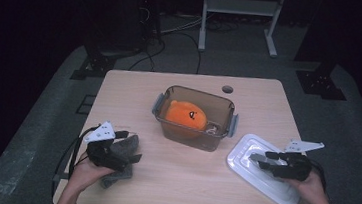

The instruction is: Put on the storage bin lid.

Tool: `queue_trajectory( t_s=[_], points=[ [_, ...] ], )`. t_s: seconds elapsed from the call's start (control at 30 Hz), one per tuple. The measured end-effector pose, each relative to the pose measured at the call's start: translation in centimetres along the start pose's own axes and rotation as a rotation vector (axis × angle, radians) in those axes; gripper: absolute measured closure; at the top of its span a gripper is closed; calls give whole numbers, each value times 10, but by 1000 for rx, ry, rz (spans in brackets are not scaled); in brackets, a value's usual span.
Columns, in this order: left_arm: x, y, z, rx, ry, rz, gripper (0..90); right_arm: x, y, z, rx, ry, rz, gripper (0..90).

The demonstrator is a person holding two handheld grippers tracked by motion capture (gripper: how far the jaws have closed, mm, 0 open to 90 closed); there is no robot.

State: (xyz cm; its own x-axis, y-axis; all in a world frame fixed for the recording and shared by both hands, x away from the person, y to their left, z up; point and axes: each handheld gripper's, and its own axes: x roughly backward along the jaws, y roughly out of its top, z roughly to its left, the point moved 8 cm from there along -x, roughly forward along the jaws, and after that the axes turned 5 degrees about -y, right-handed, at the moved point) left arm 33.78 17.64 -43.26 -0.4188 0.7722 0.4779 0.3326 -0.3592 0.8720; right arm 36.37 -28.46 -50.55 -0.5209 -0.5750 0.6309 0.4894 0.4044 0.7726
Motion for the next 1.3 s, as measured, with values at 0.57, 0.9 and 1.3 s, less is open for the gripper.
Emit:
queue_trajectory(
  t_s=[0.57,0.9,1.3],
  points=[
    [1,0,0,9,-7,-10,24,2,-6,-2,41,-17,21,646],
    [1,1,0,9,-6,-13,24,4,-4,-4,43,-15,19,652],
    [1,1,0,8,-8,-16,24,20,14,-1,57,-15,-22,652]
  ],
)
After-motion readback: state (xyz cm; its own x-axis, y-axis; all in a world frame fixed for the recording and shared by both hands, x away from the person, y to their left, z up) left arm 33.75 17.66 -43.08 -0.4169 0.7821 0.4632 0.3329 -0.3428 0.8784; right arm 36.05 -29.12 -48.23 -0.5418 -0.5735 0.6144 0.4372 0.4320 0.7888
